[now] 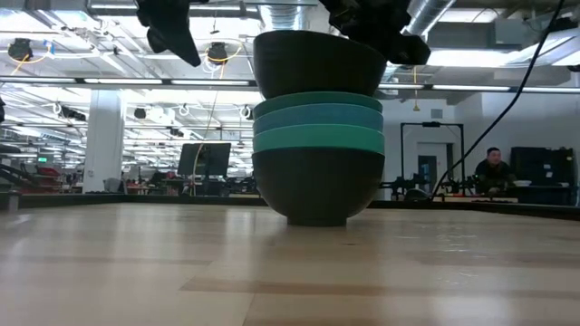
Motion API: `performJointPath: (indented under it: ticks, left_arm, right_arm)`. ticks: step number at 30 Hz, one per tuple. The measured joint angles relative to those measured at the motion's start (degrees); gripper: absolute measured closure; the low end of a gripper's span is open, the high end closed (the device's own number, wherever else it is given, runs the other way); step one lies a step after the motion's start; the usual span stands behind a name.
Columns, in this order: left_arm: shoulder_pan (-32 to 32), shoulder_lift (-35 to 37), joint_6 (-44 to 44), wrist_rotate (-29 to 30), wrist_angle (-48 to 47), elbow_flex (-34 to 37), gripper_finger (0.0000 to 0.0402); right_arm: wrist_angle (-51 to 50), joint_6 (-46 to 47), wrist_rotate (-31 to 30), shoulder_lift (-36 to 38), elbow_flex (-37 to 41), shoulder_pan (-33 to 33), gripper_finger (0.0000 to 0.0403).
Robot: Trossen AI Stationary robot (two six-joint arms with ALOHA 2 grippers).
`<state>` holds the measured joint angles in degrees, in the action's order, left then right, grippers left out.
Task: Nest bowls inside each other
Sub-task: Stack the black bowl on top of the green bowl, then return to Home Position
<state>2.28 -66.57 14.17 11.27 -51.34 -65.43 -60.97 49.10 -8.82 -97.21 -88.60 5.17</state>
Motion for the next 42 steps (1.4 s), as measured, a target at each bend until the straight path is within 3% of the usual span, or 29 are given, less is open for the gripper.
performJointPath:
  ticks: [11,28,36,42]
  left_arm:
    - [0.0,-0.02,0.18,-0.07,1.6,0.0,0.04]
    - [0.0,-0.02,0.51,-0.11,1.5,0.0,0.04]
    - [0.0,-0.04,1.42,-0.64,0.53,0.0,0.04]
    - [0.01,-0.04,1.57,-0.68,0.02,0.0,0.04]
  right_arm:
    - [-0.27,0.03,1.33,0.0,0.0,0.0,0.0353]
    - [-1.94,-0.02,2.43,-1.77,0.24,0.01,0.028]
    - [-1.76,-1.04,4.18,-5.77,0.76,0.95,0.0299]
    - [-0.47,-1.09,-1.22,-3.27,0.69,1.2,0.0304]
